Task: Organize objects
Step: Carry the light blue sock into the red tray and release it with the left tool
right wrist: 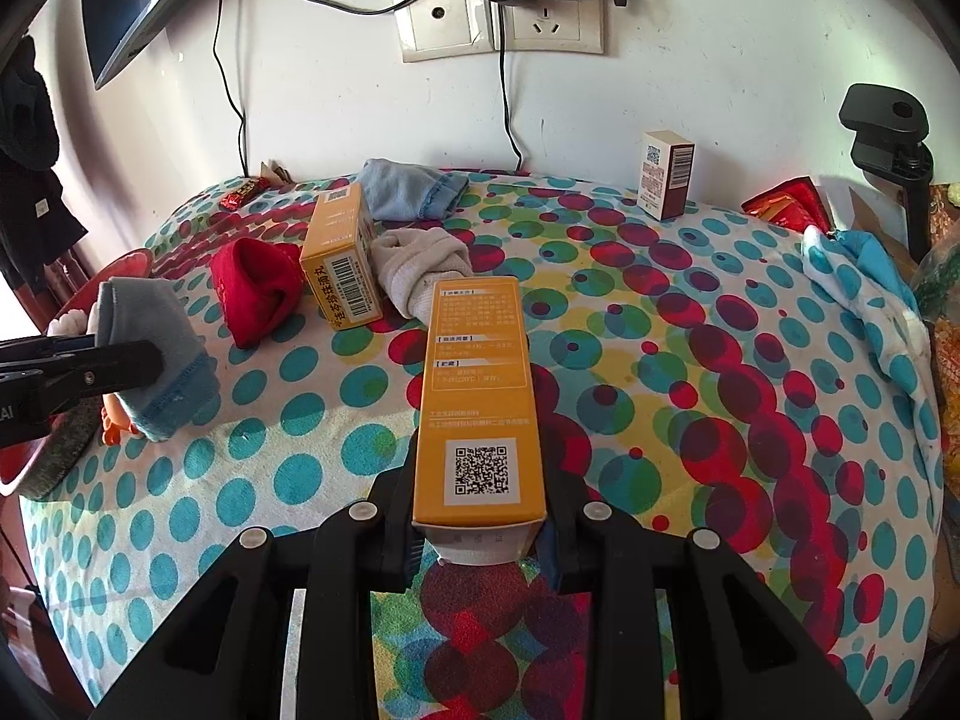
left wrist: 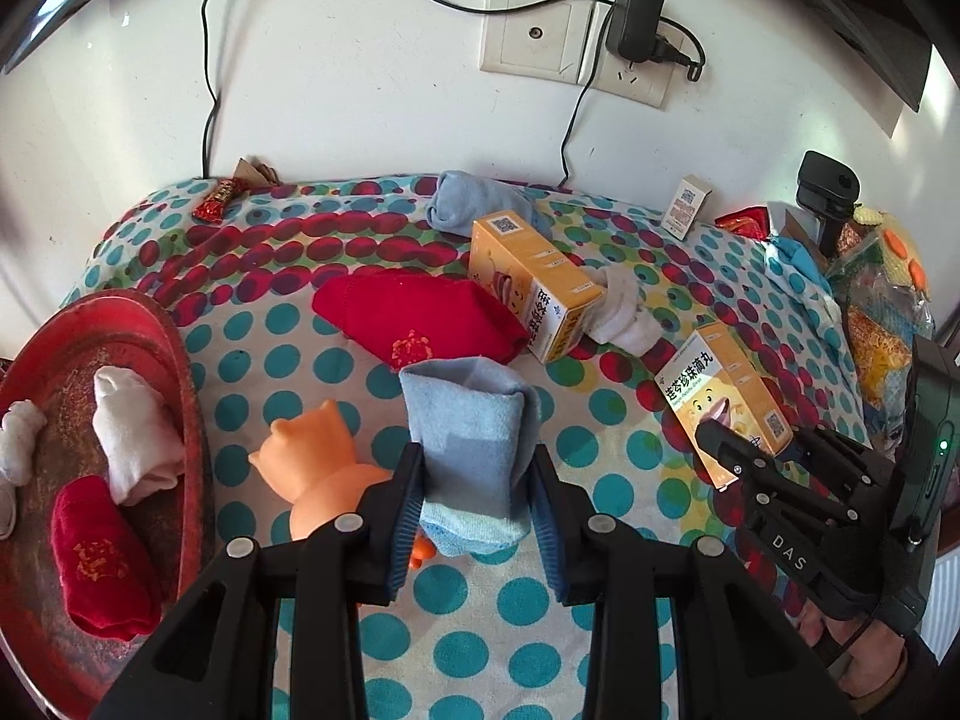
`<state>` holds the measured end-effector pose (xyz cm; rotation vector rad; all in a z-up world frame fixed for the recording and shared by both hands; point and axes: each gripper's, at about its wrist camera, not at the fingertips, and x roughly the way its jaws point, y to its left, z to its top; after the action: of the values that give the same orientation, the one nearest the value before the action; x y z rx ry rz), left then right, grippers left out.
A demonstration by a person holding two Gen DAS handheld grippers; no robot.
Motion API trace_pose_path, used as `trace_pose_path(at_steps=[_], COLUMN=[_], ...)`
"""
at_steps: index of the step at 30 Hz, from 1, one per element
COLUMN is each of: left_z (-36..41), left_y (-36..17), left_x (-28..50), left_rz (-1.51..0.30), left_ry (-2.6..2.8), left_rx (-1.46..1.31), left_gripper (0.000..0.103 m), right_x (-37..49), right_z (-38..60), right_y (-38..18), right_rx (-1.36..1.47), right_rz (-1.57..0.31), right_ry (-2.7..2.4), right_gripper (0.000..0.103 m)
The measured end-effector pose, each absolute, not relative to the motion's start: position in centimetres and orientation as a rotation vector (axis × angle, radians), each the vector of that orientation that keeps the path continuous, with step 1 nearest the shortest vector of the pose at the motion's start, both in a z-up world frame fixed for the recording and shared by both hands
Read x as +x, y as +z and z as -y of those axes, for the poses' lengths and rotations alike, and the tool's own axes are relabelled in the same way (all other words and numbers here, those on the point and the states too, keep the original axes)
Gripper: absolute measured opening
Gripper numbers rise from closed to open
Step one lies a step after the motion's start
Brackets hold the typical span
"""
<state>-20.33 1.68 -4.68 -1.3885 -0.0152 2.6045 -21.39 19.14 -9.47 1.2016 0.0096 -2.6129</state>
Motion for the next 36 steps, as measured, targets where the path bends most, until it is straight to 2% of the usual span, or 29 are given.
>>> trace_pose_path(at_steps=[16, 29, 36], left_z=[-0.6, 6.3, 10.0], left_y=[-1.3, -0.2, -0.7], left_x=[-17.1, -16.0, -15.8], left_rz=[-0.064, -0.041, -0.089], left_ry=[2.684, 2.812, 2.895], left_rx=[-1.304, -1.364, -1.402], left_gripper=[0.034, 0.034, 0.034], right_x=[-21.4, -21.4, -21.5], right_z=[-19.1, -19.1, -19.3], right_y=[-9.5, -9.4, -9.3], right_rx=[1.204, 1.205, 1.207], right_rz=[-0.021, -0.031, -0.047], right_ry=[-2.617, -2.623, -2.627], right_gripper=[0.028, 0.028, 0.028])
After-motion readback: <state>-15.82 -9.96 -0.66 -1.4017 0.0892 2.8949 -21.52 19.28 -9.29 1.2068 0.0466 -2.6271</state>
